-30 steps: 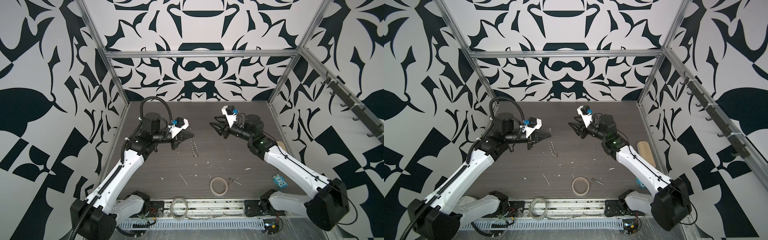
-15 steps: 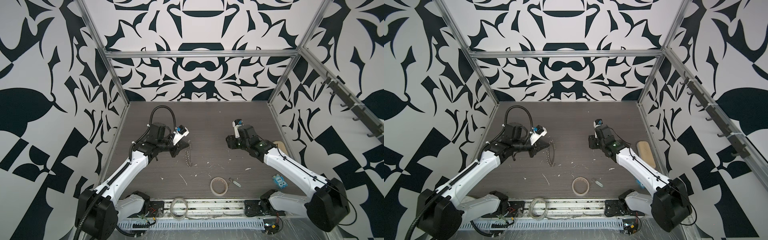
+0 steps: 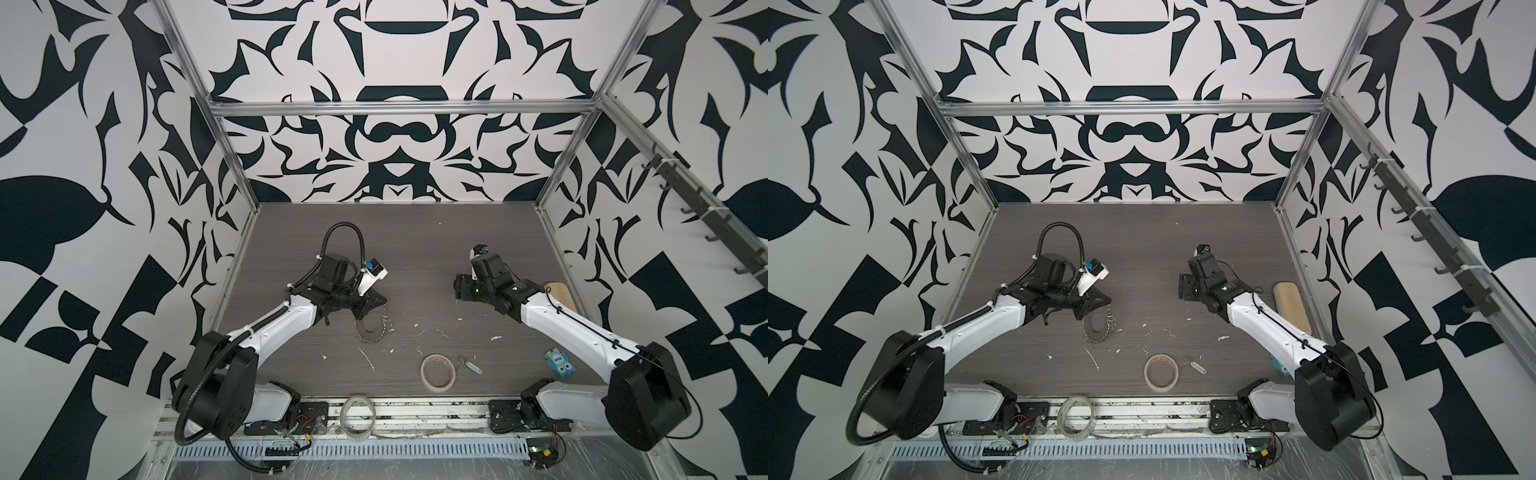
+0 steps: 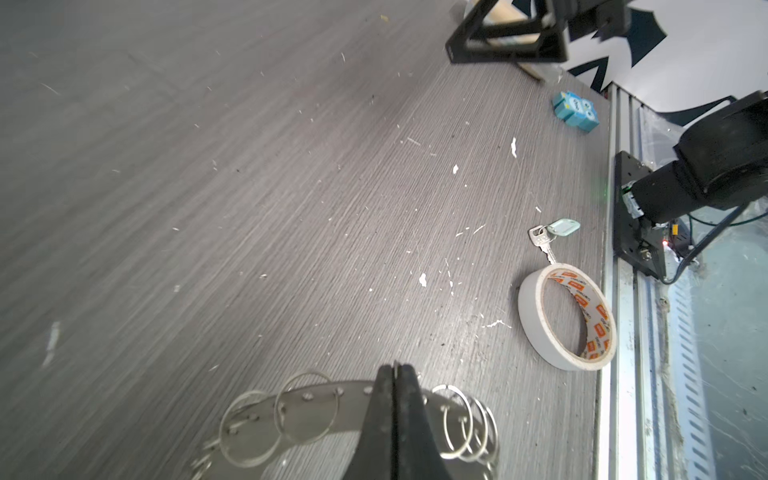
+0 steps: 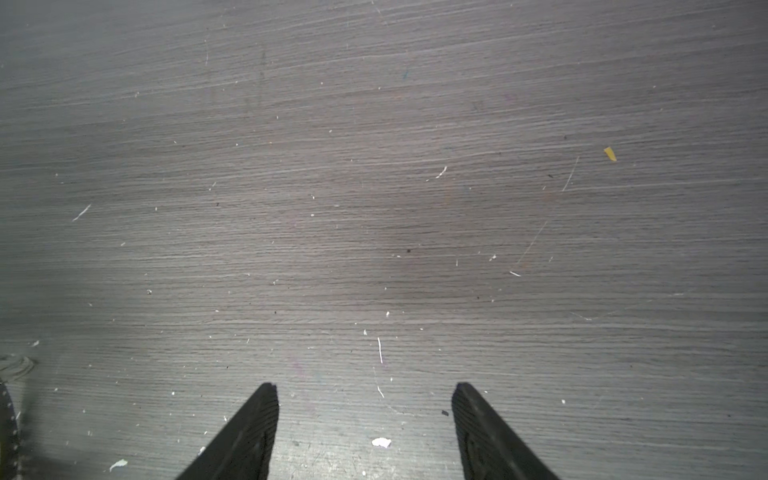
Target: Remove the keys from the keyring
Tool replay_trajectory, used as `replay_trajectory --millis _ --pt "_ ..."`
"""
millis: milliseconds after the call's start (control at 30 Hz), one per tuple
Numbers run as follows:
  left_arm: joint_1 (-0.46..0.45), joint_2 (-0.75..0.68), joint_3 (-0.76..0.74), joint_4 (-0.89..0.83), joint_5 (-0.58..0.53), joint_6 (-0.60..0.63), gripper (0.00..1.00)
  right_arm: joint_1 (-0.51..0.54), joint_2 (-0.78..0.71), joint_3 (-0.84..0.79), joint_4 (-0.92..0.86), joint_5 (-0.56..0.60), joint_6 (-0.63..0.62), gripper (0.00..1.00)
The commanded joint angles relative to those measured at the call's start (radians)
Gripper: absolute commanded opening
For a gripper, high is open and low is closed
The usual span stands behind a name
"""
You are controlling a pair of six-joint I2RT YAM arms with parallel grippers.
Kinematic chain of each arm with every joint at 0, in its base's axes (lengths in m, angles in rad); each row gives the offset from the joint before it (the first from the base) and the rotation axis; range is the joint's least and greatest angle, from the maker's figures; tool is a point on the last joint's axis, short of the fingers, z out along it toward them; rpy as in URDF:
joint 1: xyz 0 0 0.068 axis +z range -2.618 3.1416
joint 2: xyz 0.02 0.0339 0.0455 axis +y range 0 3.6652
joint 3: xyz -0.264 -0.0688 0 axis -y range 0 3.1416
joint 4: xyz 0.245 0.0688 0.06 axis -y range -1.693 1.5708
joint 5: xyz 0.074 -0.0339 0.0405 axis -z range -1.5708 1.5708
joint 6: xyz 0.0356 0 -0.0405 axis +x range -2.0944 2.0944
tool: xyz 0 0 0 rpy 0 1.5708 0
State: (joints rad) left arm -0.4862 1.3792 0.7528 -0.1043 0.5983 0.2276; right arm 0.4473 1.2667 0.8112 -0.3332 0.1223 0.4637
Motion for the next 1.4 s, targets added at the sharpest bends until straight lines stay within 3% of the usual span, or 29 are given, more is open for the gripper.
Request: replay_trajectory --millis 0,167,200,367,533,633,667,800,900,1000,1133,1267,1367 --pt "-0.018 0.071 0.047 0.057 -0.022 -0.033 0.0 -0.018 -0.013 0.012 -0.002 0.021 0.015 0.71" --pt "-0.022 0.197 0.107 0.092 -0.037 -0.056 0.0 -0.027 -0.027 -0.01 -0.058 0.025 0.05 0.74" --pt "-0.022 0.213 0.119 0.094 -0.025 -0.062 0.04 -0.027 -0.034 -0.018 -0.072 0.029 0.062 0.75" --pt "-0.026 0.213 0.122 0.124 -0.018 -0.074 0.34 -0.027 -0.083 -0.077 -0.105 0.027 0.106 0.81" --pt "-0.027 0.13 0.096 0.149 -0.054 -0.08 0.57 -0.032 -0.105 -0.072 -0.099 0.06 0.081 0.99" --pt "-0.002 0.038 0.038 0.213 -0.157 -0.132 0.83 -0.038 -0.118 -0.081 -0.033 0.162 0.045 0.99" --pt "0.018 0.003 0.012 0.249 -0.202 -0.157 0.99 -0.045 -0.124 -0.094 0.005 0.204 0.031 0.99" --pt "0.11 -0.14 -0.092 0.385 -0.449 -0.24 0.99 -0.069 -0.153 -0.183 0.256 0.356 -0.087 0.99" --pt "0.206 -0.167 -0.129 0.464 -0.633 -0.321 0.99 -0.131 -0.095 -0.23 0.469 0.419 -0.194 0.99" --pt "0.288 -0.148 -0.123 0.464 -0.702 -0.319 0.99 -0.173 0.022 -0.256 0.682 0.449 -0.316 0.99" --pt "0.313 -0.15 -0.19 0.583 -0.868 -0.252 0.99 -0.182 0.133 -0.254 0.88 0.468 -0.493 1.0" --pt "0.372 -0.183 -0.256 0.635 -0.901 -0.263 1.0 -0.202 0.189 -0.284 0.917 0.449 -0.495 1.0" --pt "0.408 -0.208 -0.316 0.672 -0.921 -0.277 0.99 -0.208 0.252 -0.477 1.287 0.401 -0.521 1.0"
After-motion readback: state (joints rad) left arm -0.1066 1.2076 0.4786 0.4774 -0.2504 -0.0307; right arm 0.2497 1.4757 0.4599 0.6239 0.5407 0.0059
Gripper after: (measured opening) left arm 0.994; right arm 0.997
